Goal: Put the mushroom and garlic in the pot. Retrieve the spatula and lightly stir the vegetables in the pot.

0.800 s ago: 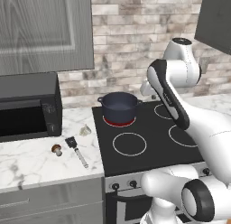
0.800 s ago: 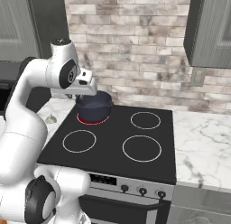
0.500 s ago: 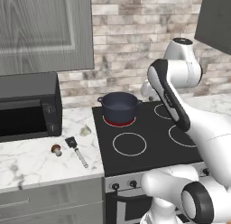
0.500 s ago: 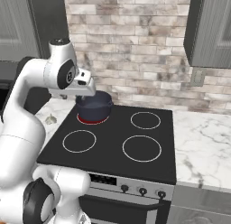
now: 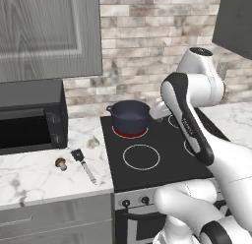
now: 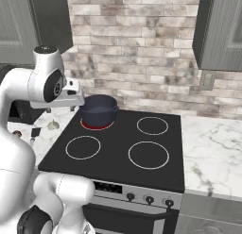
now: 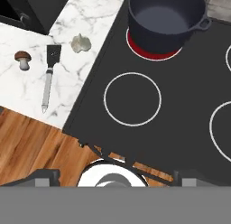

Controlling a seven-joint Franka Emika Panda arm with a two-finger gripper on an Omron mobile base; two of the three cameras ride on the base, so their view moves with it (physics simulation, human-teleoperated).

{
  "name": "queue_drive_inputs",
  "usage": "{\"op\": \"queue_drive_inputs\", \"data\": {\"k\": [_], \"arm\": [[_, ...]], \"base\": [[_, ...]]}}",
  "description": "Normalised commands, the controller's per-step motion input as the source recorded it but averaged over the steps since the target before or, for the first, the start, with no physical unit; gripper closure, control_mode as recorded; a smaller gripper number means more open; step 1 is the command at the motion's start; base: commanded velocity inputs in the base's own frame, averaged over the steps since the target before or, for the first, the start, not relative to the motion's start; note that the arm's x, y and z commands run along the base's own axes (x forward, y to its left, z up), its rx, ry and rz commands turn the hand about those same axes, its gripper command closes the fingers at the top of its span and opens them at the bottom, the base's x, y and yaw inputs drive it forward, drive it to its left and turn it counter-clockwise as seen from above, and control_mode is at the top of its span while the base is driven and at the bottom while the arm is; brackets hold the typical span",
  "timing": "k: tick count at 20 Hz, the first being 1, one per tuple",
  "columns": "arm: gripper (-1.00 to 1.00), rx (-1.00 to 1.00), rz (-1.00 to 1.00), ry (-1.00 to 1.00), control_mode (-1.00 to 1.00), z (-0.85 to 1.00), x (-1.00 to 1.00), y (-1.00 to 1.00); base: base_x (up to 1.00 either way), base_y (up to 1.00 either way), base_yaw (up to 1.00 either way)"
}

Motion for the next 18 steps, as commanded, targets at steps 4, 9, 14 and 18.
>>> {"op": "queue_drive_inputs", "data": {"k": [4, 9, 14, 18], "arm": [[-1.0, 0.0, 0.1, 0.0, -1.0, -0.1, -0.25, 0.67], [-1.0, 0.0, 0.0, 0.0, -1.0, -0.12, -0.01, 0.7], [-1.0, 0.0, 0.0, 0.0, -1.0, -0.21, 0.01, 0.75], [-1.0, 0.0, -0.05, 0.01, -1.0, -0.22, 0.04, 0.69]], "base": [[0.0, 0.0, 0.0], [0.0, 0.0, 0.0], [0.0, 0.0, 0.0], [0.0, 0.0, 0.0]]}}
